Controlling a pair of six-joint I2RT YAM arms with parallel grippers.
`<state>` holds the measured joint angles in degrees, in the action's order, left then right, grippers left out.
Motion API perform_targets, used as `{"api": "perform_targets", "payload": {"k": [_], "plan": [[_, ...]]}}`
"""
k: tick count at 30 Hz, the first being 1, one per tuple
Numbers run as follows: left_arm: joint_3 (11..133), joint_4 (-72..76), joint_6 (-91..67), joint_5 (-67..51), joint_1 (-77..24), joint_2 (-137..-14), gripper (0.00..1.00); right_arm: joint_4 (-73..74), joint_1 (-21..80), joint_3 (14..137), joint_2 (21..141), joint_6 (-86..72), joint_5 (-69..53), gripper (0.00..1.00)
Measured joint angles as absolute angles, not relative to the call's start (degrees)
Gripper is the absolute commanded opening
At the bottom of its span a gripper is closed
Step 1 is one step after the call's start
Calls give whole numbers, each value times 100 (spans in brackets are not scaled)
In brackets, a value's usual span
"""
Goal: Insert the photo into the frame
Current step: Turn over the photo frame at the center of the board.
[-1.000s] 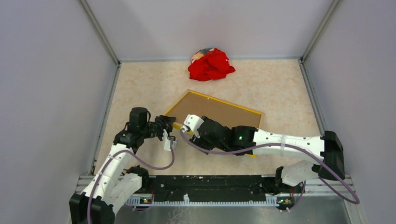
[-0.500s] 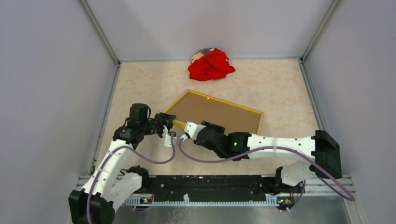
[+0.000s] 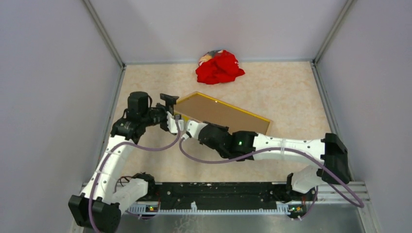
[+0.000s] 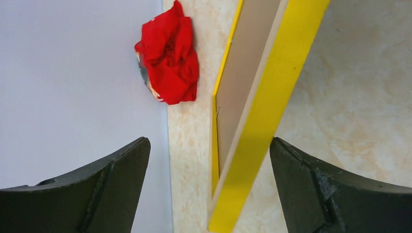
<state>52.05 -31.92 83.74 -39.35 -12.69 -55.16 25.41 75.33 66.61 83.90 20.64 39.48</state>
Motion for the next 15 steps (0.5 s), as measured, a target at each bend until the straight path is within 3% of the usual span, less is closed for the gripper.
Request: {"api": "perform_targets", "payload": {"k": [15], "plan": [[8287,-4696,5658,-4783,338,-7052,99,4136,5548,9347,8582,725,1916,0]]}}
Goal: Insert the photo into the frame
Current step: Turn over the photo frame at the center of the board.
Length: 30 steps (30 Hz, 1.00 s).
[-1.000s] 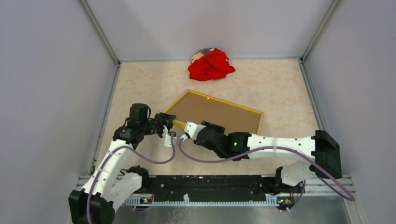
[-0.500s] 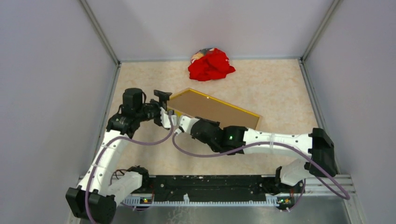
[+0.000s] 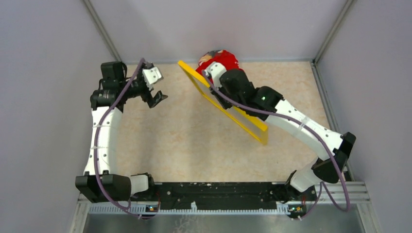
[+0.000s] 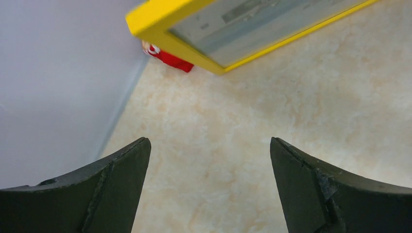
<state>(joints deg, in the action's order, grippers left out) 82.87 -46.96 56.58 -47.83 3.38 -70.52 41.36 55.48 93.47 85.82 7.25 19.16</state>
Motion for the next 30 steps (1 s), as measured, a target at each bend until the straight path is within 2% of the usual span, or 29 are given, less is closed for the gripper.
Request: {"api": "perform_targets", "payload": {"k": [8,14,22,30], "plan": [[8217,-4589,3994,-4904,561,-7419,99,3955,3680,9566,8600,-827,-12,0],[7760,-4150,3299,-4901,565,-7356,99,3776,2287,9566,8606,-1621,-784,0],[7078,-3754,2991,-4880,565,-7181,99,3612,1544,9164,8337,-2075,-1234,0],[6834,-3553,2943,-4890,565,-7172,99,3430,947,7885,7052,-2626,-1321,0]]}}
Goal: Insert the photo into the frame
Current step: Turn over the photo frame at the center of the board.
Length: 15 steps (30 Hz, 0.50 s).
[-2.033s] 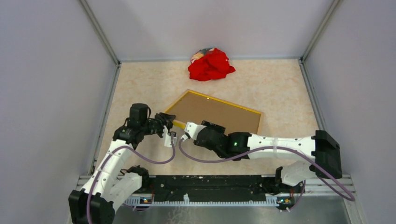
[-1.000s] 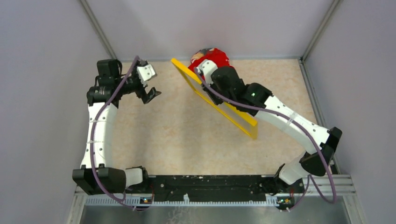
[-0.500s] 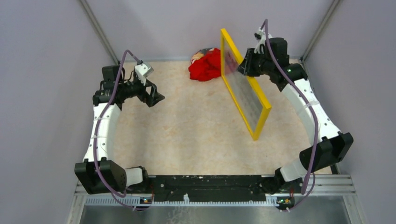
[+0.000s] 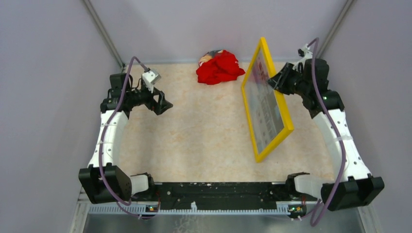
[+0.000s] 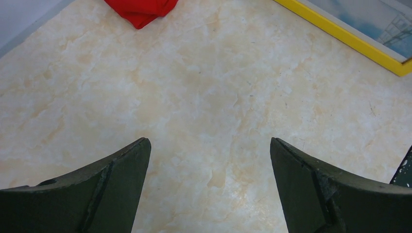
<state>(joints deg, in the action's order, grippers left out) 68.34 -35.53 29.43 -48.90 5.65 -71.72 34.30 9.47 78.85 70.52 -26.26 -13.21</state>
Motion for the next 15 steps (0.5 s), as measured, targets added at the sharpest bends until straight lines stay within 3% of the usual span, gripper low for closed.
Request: {"api": "perform_targets", "payload": {"k": [9,15], "plan": [[6705,-3439,2862,-4971,565,-7177,99,2628,768,6147,5695,-3640,-1479,0],[6630,-3487,2982,-4960,565,-7177,99,2067,816,4364,5599,-3865,-1804,0]]}}
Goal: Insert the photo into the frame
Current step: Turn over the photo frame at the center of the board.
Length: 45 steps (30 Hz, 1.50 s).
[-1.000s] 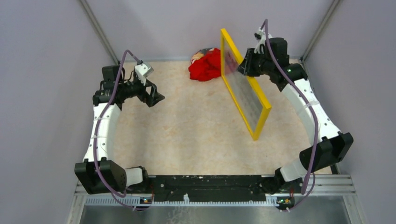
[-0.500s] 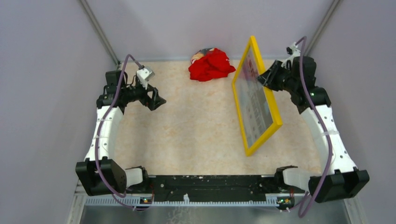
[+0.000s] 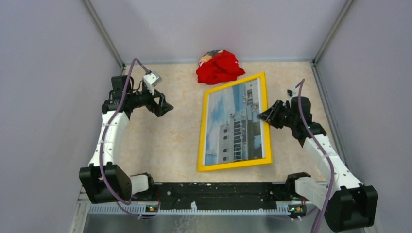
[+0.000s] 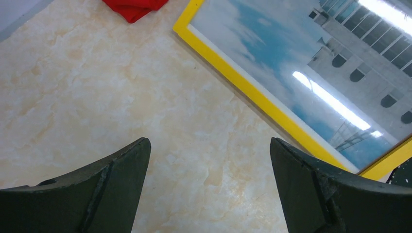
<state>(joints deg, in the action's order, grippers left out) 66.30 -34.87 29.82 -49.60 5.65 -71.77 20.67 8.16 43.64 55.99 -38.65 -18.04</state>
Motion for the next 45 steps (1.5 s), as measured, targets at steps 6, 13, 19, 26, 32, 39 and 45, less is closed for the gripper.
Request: {"api": "perform_targets", "payload": {"k": [6,13,19,26,32,39,45], "plan": [[6606,-3505,3087,-4945,565,-7177,99,1278,847,3498,5546,-4224,-2073,0],[6576,-3697,3238,-4952,565,-7177,99,-425,845,2571,6173,-4663,-2445,0],[6563,-3817,3328,-4939,565,-7177,99,-1389,845,2292,6969,-4619,-2692,3],[6281,-3747,3315,-4899,565,-7177,99,-1907,950,2263,7852,-4410,-2788,6],[6178,-3653,3291,-4849,565,-7177,99,-2130,1253,2394,8576,-4309,-2801,9],[6169,-3601,3291,-4772,565,-7177,99,-1962,1280,2766,8864,-4154,-2858,89],[6106,-3570,3249,-4674,565,-7194,99,-1232,1420,3426,8733,-3594,-2416,99]]}}
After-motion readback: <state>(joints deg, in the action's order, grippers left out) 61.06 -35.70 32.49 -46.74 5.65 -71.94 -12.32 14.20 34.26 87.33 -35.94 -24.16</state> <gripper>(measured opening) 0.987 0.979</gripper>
